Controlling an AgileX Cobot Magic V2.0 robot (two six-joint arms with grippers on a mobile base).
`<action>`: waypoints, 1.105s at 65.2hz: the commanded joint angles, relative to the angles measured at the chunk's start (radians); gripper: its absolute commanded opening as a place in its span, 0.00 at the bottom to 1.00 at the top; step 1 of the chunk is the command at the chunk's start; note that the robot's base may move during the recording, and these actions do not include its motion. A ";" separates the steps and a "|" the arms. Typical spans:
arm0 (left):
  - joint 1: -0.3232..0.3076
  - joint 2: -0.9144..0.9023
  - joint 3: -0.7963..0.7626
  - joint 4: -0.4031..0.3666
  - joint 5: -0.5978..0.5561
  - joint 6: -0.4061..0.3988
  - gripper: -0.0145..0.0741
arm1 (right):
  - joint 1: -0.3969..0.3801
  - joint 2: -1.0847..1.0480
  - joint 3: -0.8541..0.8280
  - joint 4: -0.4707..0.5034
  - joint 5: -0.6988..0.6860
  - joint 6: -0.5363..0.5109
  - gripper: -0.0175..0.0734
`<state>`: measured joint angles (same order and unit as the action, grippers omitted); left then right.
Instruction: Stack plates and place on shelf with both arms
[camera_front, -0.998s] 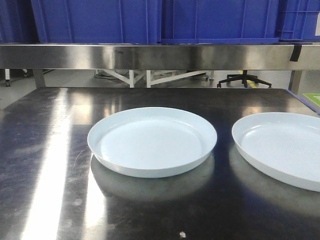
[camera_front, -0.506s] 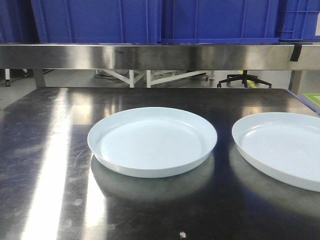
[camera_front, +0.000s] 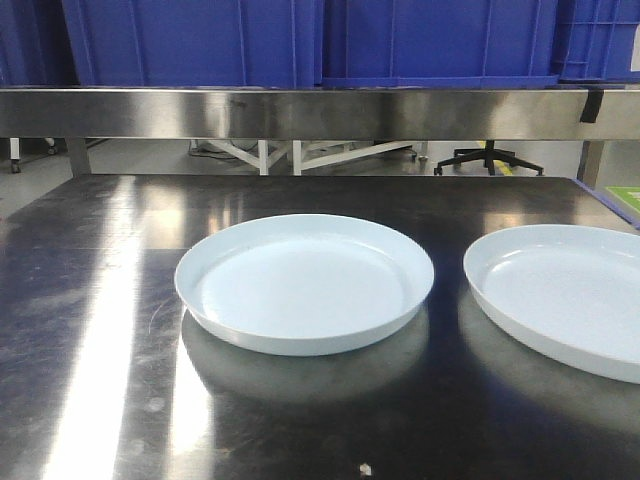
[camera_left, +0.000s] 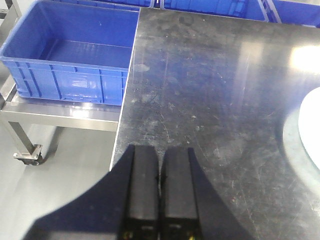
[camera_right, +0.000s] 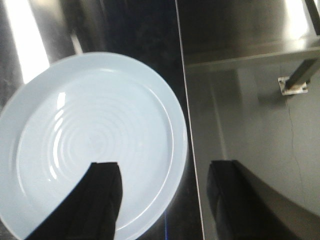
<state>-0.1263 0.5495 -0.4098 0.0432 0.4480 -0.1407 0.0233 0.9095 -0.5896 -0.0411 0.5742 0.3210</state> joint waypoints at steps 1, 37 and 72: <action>-0.006 -0.002 -0.029 0.000 -0.070 -0.002 0.27 | -0.002 0.039 -0.037 -0.012 -0.060 -0.013 0.73; -0.006 -0.002 -0.029 0.000 -0.071 -0.002 0.27 | -0.014 0.320 -0.039 -0.071 -0.243 -0.013 0.73; -0.006 -0.002 -0.029 0.000 -0.074 -0.002 0.27 | -0.078 0.398 -0.039 -0.071 -0.297 -0.013 0.49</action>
<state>-0.1263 0.5495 -0.4098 0.0432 0.4480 -0.1402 -0.0465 1.3218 -0.5928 -0.0963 0.3337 0.3189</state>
